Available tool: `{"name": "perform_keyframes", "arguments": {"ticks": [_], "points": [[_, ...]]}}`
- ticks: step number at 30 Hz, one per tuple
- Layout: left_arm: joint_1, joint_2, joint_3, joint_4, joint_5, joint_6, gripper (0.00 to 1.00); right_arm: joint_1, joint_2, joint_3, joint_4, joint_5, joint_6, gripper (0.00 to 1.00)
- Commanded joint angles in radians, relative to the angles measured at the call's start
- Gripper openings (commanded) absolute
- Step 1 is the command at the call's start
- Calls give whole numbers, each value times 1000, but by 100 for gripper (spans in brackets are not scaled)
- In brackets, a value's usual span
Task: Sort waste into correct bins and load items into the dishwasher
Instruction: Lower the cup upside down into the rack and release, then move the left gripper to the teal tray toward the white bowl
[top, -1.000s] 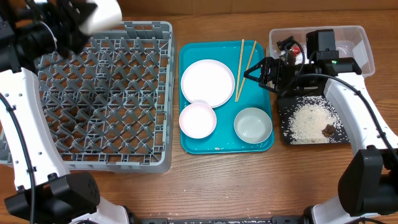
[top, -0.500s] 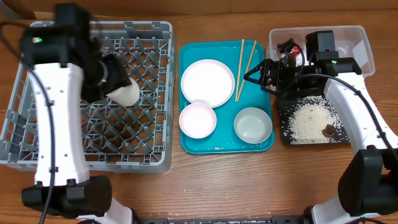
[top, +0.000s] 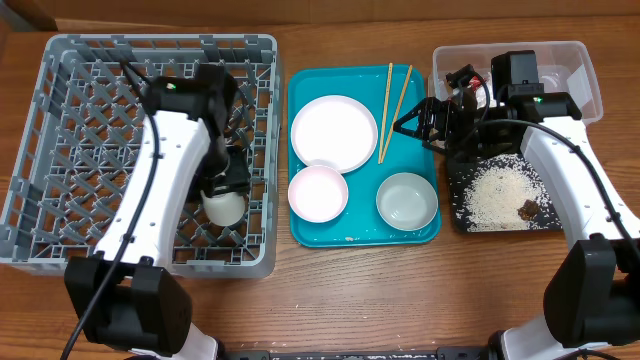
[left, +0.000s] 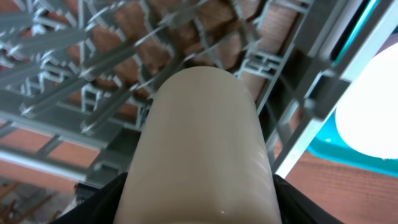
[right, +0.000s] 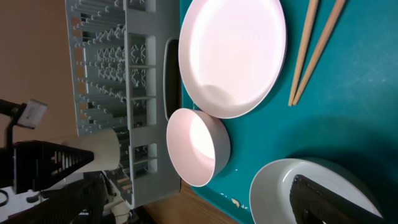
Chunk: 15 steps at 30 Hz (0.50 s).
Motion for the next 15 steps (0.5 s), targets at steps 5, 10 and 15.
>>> {"name": "perform_keyframes", "arguments": {"ticks": [5,10,15], "points": [[-30,-11,-113,138,-50,-27,4,-5,-29,10,0,7,-12,96],[-30,-10,-188,212,-48,-27,10,-5,-29,10,1,7,-13,96],[-30,-11,-204,227,-48,-27,51,-5,-29,10,1,6,-12,96]]}}
